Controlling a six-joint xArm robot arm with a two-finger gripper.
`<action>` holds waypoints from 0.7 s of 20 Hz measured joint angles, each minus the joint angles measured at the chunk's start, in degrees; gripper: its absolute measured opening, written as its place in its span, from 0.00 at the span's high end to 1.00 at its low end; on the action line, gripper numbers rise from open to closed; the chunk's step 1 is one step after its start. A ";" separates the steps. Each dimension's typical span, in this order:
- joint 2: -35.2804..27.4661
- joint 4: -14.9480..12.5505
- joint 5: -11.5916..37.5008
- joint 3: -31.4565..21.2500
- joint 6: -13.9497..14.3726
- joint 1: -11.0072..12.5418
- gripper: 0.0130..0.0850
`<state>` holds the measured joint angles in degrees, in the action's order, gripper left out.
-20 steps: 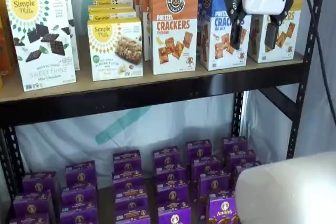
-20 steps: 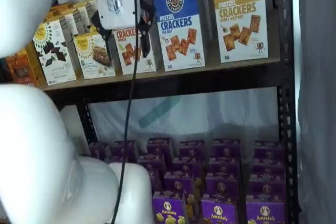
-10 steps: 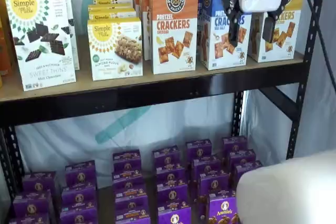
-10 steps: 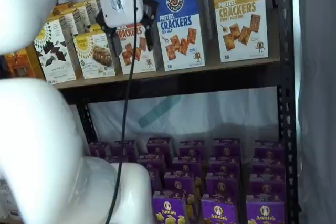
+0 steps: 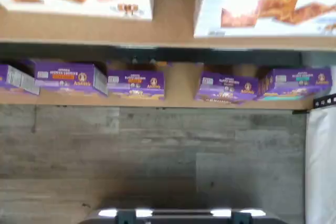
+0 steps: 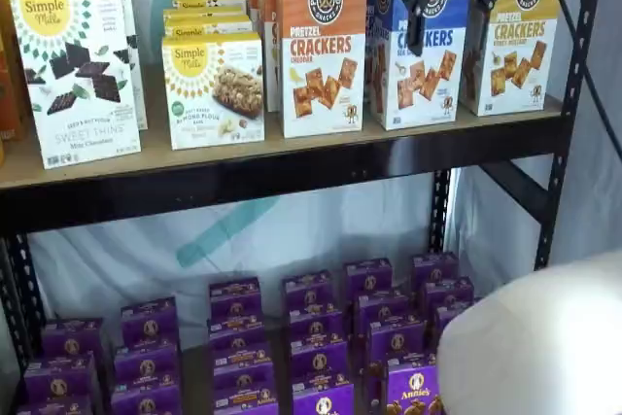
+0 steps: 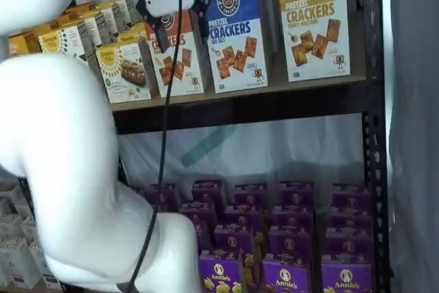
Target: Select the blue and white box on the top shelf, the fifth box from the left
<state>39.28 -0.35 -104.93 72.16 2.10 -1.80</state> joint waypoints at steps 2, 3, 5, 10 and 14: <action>-1.42 0.09 0.76 1.09 -0.60 0.66 0.00; -2.06 0.16 1.06 1.59 -0.93 1.04 0.00; -3.33 0.41 1.72 2.66 -1.80 2.00 0.00; -5.64 0.83 2.28 5.31 -3.48 3.75 0.00; -6.57 0.78 2.00 6.66 -4.40 4.67 0.00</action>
<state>32.71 0.43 -102.93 78.82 -2.30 2.87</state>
